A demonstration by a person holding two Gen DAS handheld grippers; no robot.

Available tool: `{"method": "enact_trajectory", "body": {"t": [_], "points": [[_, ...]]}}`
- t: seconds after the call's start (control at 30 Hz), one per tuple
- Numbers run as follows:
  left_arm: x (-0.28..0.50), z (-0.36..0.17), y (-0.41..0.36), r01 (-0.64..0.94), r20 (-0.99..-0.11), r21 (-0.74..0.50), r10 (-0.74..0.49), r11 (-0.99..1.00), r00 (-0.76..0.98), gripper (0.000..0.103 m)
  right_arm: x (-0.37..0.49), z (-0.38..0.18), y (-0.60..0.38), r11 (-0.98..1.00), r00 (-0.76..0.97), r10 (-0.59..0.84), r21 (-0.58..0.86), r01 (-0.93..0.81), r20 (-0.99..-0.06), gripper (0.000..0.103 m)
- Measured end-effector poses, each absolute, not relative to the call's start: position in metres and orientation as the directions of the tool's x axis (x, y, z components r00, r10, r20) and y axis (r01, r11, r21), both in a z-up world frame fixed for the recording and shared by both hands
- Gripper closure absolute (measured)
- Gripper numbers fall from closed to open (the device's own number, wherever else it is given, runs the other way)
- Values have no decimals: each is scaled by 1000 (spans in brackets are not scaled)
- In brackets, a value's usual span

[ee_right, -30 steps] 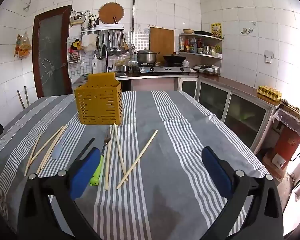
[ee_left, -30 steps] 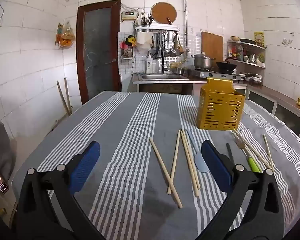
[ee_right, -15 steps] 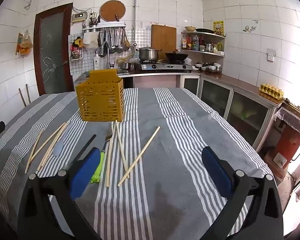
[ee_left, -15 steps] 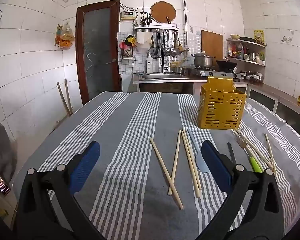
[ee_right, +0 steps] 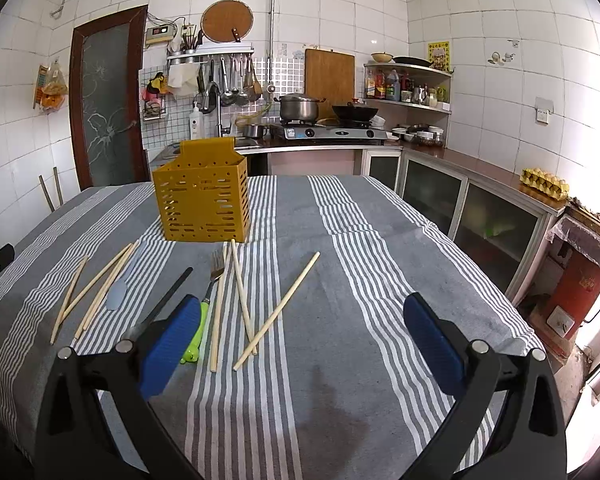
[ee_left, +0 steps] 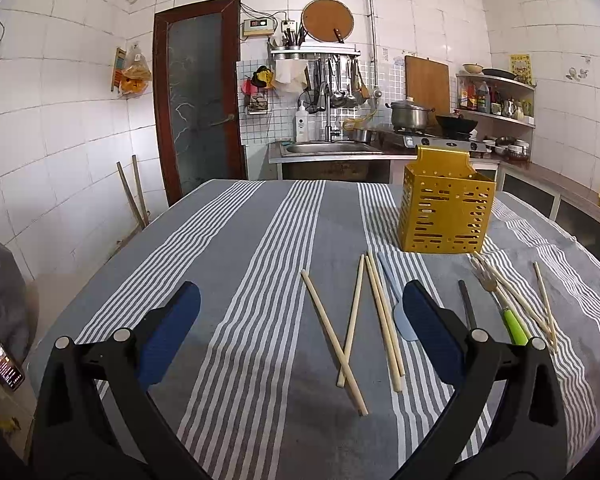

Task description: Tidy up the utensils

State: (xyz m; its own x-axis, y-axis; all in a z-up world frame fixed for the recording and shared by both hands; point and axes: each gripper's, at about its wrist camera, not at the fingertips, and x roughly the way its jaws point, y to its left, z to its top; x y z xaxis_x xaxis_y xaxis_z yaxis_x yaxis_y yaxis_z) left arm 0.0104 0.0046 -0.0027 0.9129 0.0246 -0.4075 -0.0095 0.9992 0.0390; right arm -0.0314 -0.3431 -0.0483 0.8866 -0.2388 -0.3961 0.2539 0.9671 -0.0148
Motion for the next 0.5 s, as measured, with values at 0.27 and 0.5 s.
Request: {"method": "enact_trajectory", "body": {"t": [0.27, 0.5], "points": [[13, -5, 2, -20, -409, 19, 26, 1000, 912, 5, -31, -43, -345, 969, 892, -239, -41, 242, -383, 4], [13, -5, -1, -10, -408, 32, 22, 999, 913, 5, -30, -45, -348, 970, 891, -232, -25, 241, -391, 4]]}}
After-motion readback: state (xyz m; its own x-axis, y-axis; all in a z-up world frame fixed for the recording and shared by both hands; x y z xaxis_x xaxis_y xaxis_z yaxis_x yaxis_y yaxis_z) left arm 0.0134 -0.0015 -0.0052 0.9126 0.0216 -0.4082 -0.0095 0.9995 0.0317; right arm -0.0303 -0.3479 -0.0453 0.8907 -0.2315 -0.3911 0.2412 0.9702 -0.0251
